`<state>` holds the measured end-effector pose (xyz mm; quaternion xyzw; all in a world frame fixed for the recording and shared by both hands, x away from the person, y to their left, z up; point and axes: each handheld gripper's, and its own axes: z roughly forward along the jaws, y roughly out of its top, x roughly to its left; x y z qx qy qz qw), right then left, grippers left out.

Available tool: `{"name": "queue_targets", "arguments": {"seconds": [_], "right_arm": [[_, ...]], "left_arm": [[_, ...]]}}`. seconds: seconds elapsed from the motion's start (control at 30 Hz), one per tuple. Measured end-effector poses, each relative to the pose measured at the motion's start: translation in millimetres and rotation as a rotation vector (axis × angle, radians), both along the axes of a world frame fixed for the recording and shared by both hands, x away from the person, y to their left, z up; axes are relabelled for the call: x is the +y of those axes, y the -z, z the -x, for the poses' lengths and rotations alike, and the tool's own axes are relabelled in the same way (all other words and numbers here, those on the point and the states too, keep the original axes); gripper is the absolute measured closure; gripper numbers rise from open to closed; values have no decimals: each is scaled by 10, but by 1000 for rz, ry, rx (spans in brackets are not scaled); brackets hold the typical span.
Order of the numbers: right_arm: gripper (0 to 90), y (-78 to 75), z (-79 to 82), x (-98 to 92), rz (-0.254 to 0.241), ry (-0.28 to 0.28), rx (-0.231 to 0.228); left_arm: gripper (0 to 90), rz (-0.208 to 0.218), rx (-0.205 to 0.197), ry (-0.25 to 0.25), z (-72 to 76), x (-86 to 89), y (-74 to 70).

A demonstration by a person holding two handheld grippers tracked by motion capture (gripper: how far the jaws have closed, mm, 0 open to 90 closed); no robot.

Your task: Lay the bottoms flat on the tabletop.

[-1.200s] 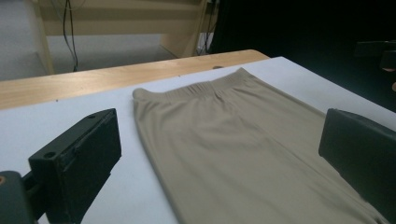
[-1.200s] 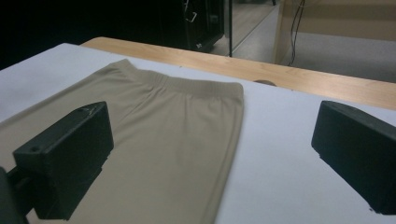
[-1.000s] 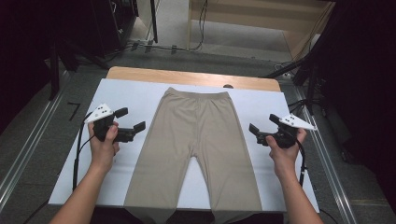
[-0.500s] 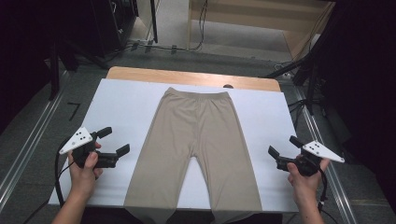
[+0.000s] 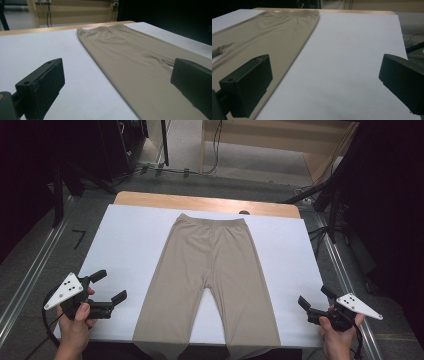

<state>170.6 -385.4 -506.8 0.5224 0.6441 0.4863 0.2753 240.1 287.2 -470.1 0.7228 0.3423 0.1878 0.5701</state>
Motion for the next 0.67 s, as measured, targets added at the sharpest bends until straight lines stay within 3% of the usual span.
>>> {"name": "queue_targets", "arguments": {"seconds": [0.1,0.2,0.3,0.37,0.5,0.67], "right_arm": [[0,48,29,6,0,-1,4],[0,96,23,44,31,-7,13],[0,97,21,76,57,-19,9],[0,111,24,73,54,-18,12],[0,122,34,49,35,-9,7],[0,124,31,56,39,-8,7]], "left_arm": [[0,23,25,-18,25,87,88],[0,15,31,-28,15,159,164],[0,51,54,-34,-5,215,234],[0,36,39,-28,4,203,221],[0,12,48,-16,-7,161,248],[0,22,53,-18,-12,175,247]]}}
